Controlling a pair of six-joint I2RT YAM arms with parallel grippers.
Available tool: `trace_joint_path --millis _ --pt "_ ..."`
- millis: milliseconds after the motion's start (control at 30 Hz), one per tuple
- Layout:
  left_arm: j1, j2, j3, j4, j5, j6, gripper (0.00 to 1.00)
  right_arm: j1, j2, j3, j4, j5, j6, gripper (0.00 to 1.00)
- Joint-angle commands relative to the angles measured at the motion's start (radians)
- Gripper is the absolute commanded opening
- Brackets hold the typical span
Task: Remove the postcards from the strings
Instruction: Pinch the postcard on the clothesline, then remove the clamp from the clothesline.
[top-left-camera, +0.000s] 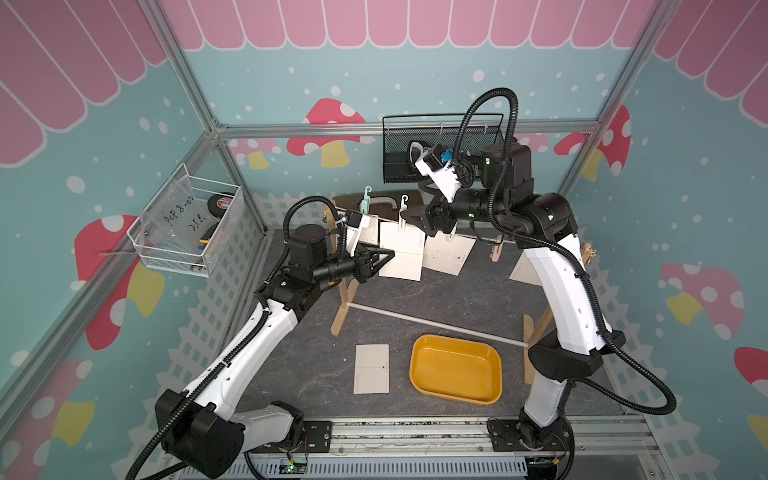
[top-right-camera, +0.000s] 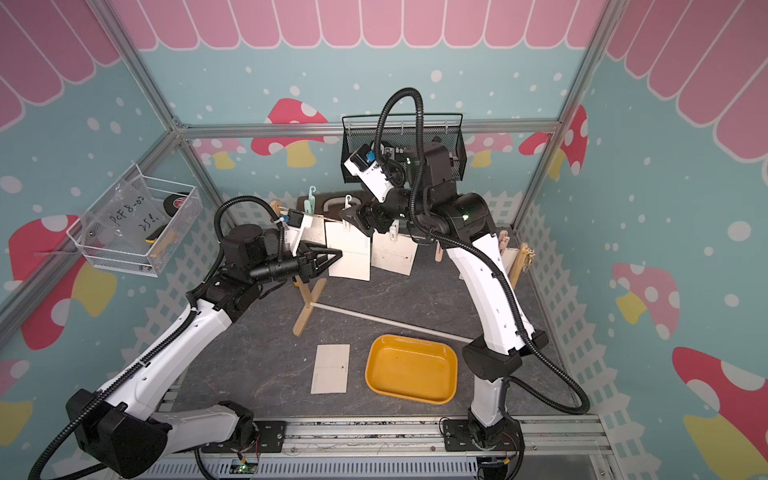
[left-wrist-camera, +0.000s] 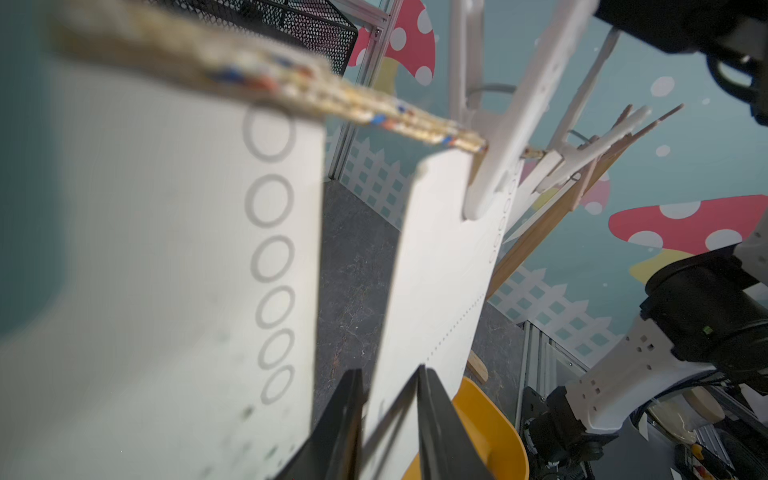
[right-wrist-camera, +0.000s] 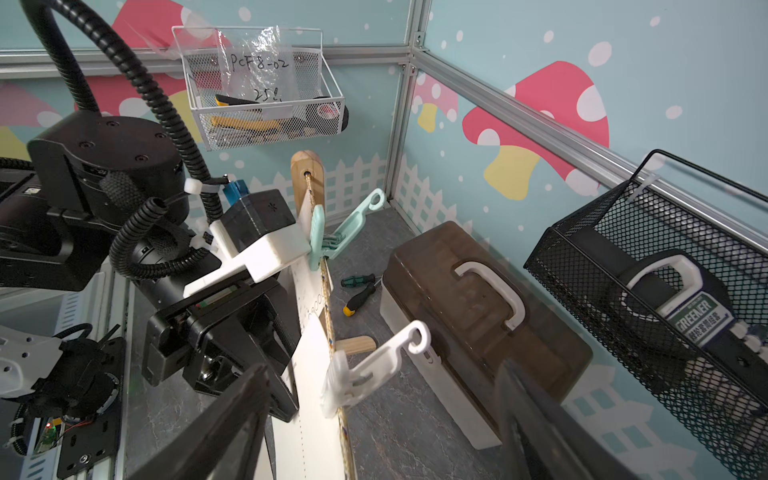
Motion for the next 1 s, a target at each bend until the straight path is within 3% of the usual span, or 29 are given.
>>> trace_joint_path --millis 0,367,700,967 --pt "-0.001 -0.007 -0.015 0.021 0.019 0.0 0.24 0.017 0.029 0.026 -0.025 -0.009 -0.003 0.83" --pt "-0.002 0.013 0.002 0.038 0.028 -0.013 0.12 0.024 0.074 0.047 -0.043 0.04 -0.019 0.83" --pt "-0.001 0.028 0.012 0.054 0.035 -0.027 0.0 0.023 0.105 0.05 -0.058 -0.013 -0.003 0.81" --pt "-0.001 0.023 0.009 0.056 0.041 -0.02 0.0 0.022 0.095 0.052 -0.043 0.012 0.024 0.81"
